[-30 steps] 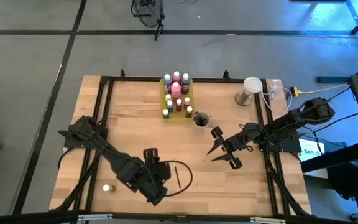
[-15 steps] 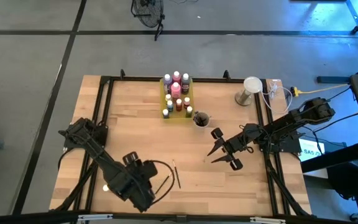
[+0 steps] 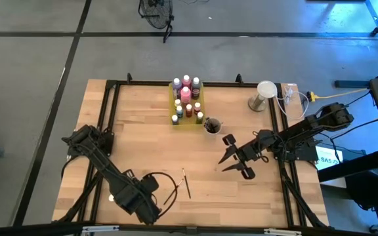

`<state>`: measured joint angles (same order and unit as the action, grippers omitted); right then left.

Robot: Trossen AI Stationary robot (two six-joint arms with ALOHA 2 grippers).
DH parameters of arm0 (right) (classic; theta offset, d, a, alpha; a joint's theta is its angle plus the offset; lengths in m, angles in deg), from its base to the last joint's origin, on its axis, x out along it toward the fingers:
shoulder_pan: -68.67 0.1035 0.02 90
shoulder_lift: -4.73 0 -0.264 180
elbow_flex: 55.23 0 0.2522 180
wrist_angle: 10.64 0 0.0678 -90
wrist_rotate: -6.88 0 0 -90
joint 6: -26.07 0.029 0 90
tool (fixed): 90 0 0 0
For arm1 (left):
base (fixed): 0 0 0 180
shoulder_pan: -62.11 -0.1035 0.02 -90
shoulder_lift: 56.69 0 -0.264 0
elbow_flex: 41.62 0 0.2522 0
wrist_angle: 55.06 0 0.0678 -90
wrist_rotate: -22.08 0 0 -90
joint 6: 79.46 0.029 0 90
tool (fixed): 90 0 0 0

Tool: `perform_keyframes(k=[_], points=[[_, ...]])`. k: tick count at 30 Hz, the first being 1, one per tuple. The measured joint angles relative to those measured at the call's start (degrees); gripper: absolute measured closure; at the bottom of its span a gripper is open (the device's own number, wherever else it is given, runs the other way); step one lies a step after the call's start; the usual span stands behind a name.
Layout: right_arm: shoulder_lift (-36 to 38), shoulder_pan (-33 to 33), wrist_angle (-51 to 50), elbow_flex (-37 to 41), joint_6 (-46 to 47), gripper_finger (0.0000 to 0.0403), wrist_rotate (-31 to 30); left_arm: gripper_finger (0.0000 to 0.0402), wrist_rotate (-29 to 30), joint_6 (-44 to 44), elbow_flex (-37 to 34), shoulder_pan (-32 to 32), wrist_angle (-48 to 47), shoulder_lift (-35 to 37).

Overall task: Pick & Place Paint Supplies
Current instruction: Put the small yellow paint bottle into the yellow bin

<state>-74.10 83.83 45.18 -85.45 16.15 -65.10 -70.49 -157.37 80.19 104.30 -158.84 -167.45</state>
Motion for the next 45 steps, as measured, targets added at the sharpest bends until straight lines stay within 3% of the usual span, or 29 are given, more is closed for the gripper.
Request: perform_keyframes(k=[7,12,18,39,45], points=[[0.0,0.0,-0.5,-2.2,-0.9,0.0258,0.0,0.0176,-1.1,-4.7,-1.0,-1.3,0.1,0.0],[0.0,0.0,-3.2,-3.2,-1.1,0.0258,0.0,0.0176,-5.5,-7.1,-5.8,-1.4,0.0,0.3],[0.0,0.0,-5.4,-3.7,-1.1,0.0258,0.0,0.0176,-6.0,-5.2,-9.3,-1.7,0.0,0.3],[0.0,0.0,-6.0,-3.7,-1.1,0.0258,0.0,0.0176,-4.5,-3.2,-9.4,-3.4,0.0,0.4],[0.0,0.0,-6.5,-3.7,-1.0,0.0258,0.0,0.0176,-4.7,1.1,-9.4,-3.3,0.0,2.0]])
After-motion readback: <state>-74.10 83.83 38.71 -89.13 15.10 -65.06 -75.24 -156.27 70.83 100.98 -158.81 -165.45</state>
